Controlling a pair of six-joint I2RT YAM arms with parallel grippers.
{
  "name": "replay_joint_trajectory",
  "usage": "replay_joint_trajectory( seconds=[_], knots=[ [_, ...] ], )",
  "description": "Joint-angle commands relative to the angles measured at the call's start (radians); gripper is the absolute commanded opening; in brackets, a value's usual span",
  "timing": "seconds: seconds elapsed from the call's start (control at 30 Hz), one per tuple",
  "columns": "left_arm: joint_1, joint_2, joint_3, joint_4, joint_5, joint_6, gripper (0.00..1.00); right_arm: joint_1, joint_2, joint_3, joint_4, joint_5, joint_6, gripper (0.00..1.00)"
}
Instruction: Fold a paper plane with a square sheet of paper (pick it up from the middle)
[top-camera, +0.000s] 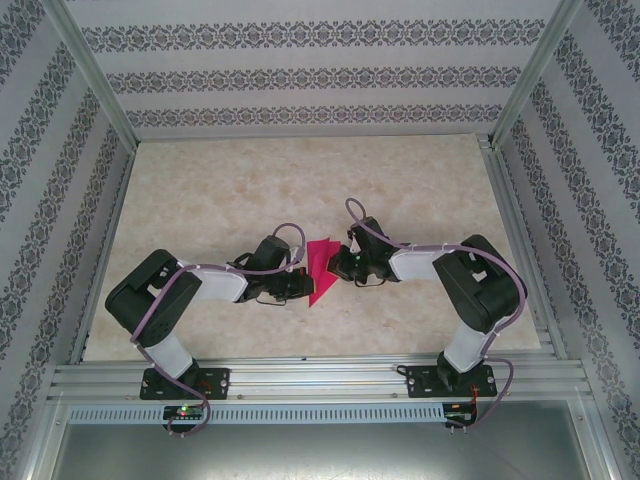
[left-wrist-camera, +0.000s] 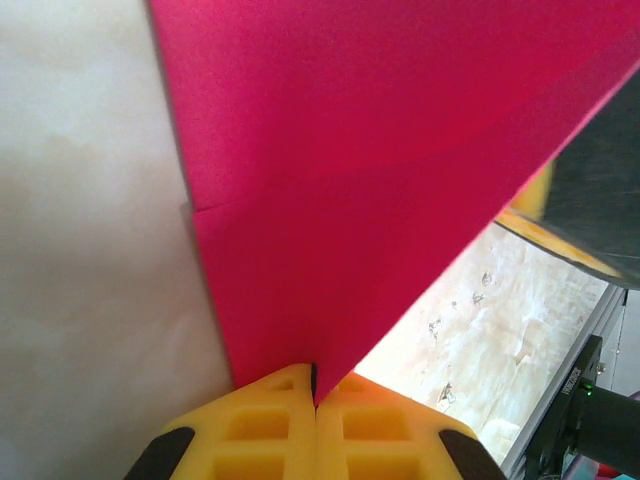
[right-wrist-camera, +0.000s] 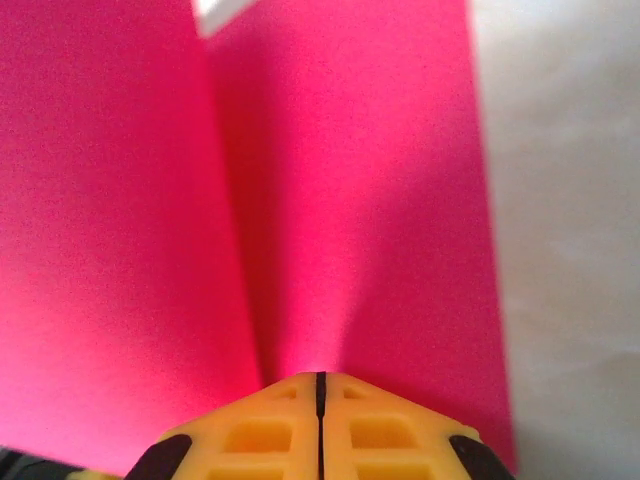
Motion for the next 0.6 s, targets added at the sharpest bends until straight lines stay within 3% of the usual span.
replay_joint_trajectory(
  seconds=[0.0,0.27,0.57],
  knots=[
    [0.017,-0.001,0.005,-0.064,-0.028,-0.004,0.04,-0.003,0.018,0.009,-0.037,0.034,0.005,0.08],
    [0.02,-0.011,0.023,-0.121,-0.02,0.002,0.04,0.029,-0.043,-0.045,-0.087,0.111,0.035,0.08],
    [0.032,0.037,0.061,-0.13,0.07,0.029,0.04,0.027,-0.055,-0.015,-0.085,0.076,-0.011,0.11]
  ],
)
